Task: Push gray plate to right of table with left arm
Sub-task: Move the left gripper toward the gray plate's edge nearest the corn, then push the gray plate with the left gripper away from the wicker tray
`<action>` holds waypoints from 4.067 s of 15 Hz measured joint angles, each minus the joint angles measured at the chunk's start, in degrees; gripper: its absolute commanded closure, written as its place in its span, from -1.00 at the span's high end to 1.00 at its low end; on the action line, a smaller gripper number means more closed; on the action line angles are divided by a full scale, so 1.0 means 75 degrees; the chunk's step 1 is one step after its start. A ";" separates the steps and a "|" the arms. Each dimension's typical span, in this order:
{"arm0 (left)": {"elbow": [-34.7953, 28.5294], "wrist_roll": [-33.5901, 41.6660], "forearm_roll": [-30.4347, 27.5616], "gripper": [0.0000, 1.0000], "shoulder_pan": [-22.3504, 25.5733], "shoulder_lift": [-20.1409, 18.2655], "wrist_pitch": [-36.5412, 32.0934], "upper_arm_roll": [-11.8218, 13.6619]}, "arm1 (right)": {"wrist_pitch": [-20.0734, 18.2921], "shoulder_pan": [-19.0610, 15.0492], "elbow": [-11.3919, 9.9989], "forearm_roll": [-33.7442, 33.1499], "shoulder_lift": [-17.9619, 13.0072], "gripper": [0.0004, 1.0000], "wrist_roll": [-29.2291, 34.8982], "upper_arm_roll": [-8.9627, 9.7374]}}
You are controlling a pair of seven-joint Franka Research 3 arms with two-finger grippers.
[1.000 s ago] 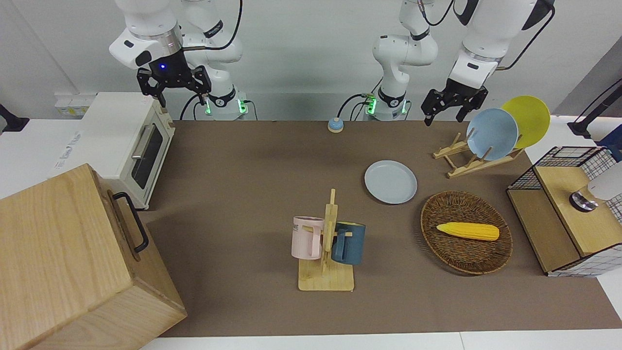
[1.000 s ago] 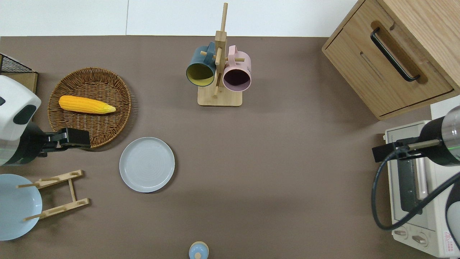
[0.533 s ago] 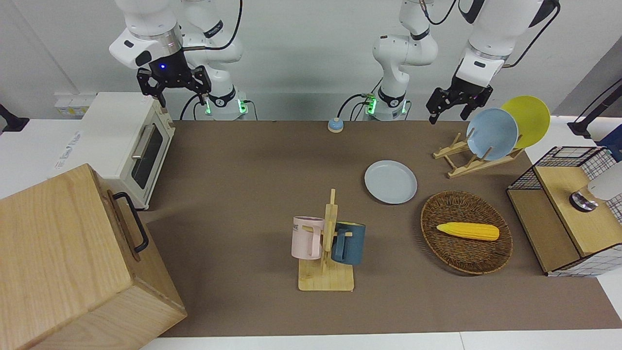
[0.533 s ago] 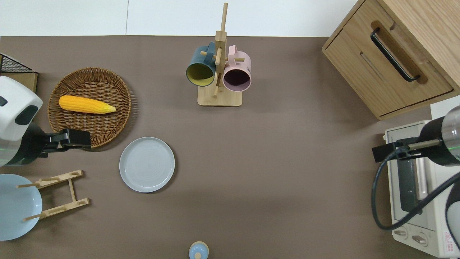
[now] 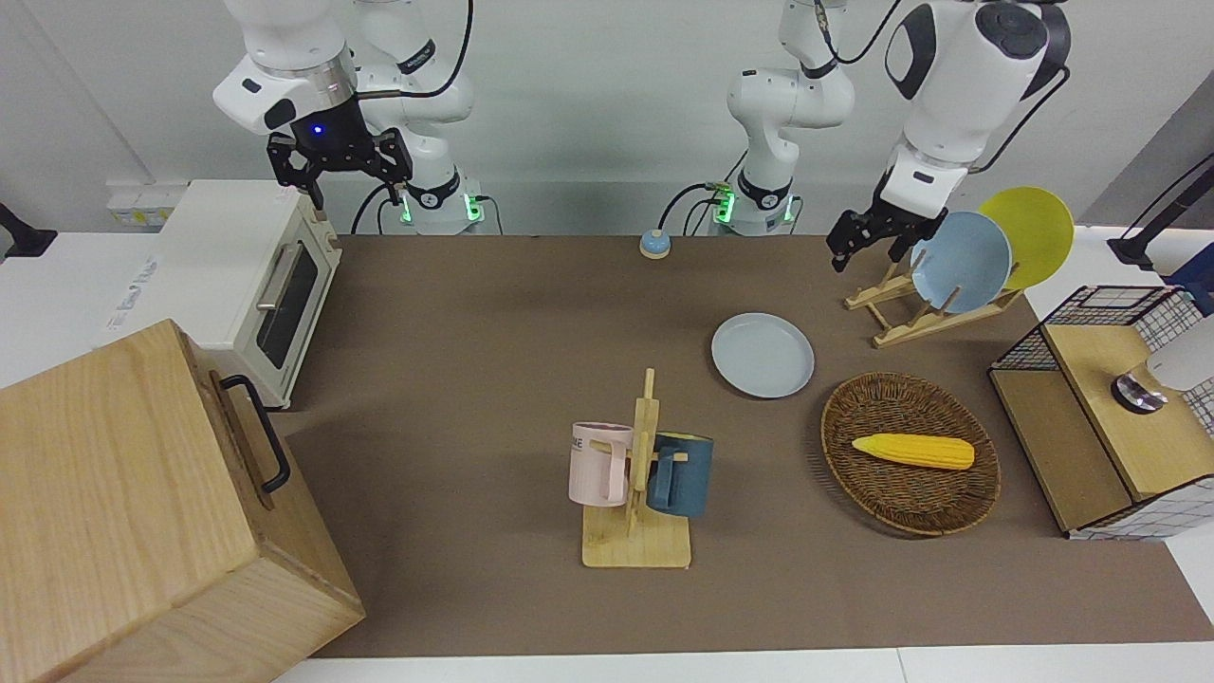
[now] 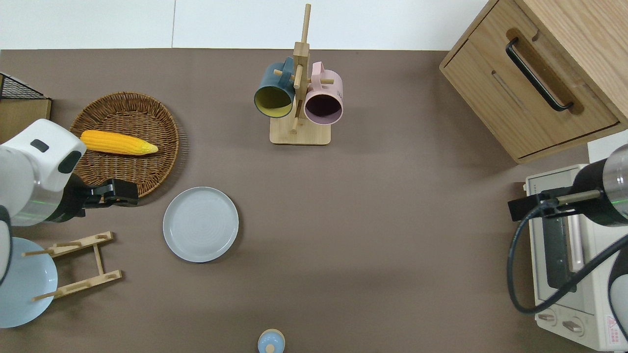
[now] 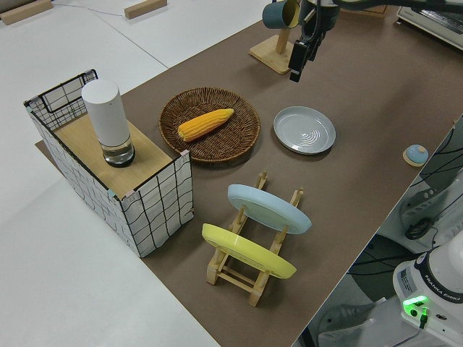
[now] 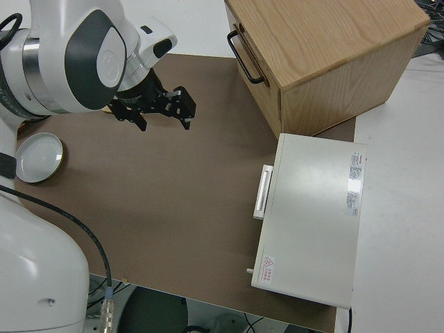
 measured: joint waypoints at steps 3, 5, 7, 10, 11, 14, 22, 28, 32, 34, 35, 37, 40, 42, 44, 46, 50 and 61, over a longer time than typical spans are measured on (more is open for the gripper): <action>-0.0542 0.0000 -0.0005 0.88 0.0044 0.0001 0.0440 -0.0015 | 0.0000 0.0000 0.0000 0.0000 0.0000 0.99 0.0000 0.0000; -0.0827 -0.0005 -0.0064 0.87 0.0044 -0.0001 0.0663 -0.0032 | 0.0000 0.0000 0.0000 0.0000 0.0000 0.99 0.0000 0.0000; -0.1125 -0.0007 -0.0115 0.87 0.0045 0.0001 0.0968 -0.0033 | 0.0000 0.0000 0.0000 0.0000 0.0000 0.99 0.0000 0.0000; -0.1543 -0.0007 -0.0144 0.83 0.0047 0.0045 0.1416 -0.0035 | 0.0000 0.0000 0.0000 0.0000 0.0000 0.99 0.0000 0.0000; -0.1614 -0.0006 -0.0146 0.81 0.0047 0.0089 0.1505 -0.0039 | 0.0000 0.0000 0.0000 0.0000 0.0000 0.99 0.0000 0.0000; -0.1759 -0.0006 -0.0147 0.60 0.0046 0.0346 0.1796 -0.0075 | 0.0000 0.0000 0.0000 0.0000 0.0000 0.99 0.0000 0.0000; -0.2016 0.0505 -0.0226 0.46 0.0056 0.0981 0.2316 -0.0143 | 0.0000 0.0000 0.0000 0.0000 0.0000 0.99 0.0000 0.0000; -0.2200 0.1007 -0.0306 0.37 0.0058 0.0986 0.2335 -0.0141 | 0.0000 0.0000 0.0000 0.0000 0.0000 0.99 0.0000 0.0000; -0.2236 0.1560 -0.0749 -0.26 0.0057 0.1094 0.2337 -0.0149 | 0.0000 0.0000 0.0000 0.0000 0.0000 0.99 0.0000 0.0000; -0.2236 0.1593 -0.0759 -0.59 0.0056 0.1122 0.2338 -0.0156 | 0.0000 0.0000 0.0000 0.0000 0.0000 0.99 0.0000 0.0000; -0.2236 0.1596 -0.0761 -0.69 0.0056 0.1124 0.2338 -0.0157 | 0.0000 0.0000 0.0000 0.0000 0.0000 0.99 0.0000 0.0000; -0.2236 0.1603 -0.0762 -0.94 0.0056 0.1124 0.2339 -0.0157 | 0.0000 0.0000 0.0000 0.0000 0.0000 0.99 0.0000 0.0000; -0.2233 0.1611 -0.0775 -1.00 0.0056 0.1120 0.2345 -0.0159 | 0.0000 0.0000 0.0000 0.0000 0.0000 0.99 0.0000 0.0000; -0.2232 0.1617 -0.0795 -1.00 0.0055 0.1109 0.2342 -0.0164 | 0.0000 0.0000 0.0000 0.0000 0.0000 0.99 0.0000 0.0000; -0.2233 0.1617 -0.0802 -1.00 0.0055 0.1104 0.2340 -0.0163 | 0.0000 0.0000 0.0000 0.0000 0.0000 0.99 0.0000 0.0000; -0.2232 0.1617 -0.0803 -1.00 0.0055 0.1103 0.2341 -0.0165 | 0.0000 0.0000 0.0000 0.0000 0.0000 0.99 0.0000 0.0000; -0.2232 0.1469 -0.1060 -1.00 -0.0046 0.1104 0.2341 -0.0317 | 0.0000 0.0000 0.0000 0.0000 0.0000 0.99 0.0000 0.0000; -0.2218 -0.1089 -0.2067 -1.00 -0.1880 0.1105 0.2588 -0.0966 | 0.0000 0.0000 0.0000 0.0000 0.0000 0.99 0.0000 0.0000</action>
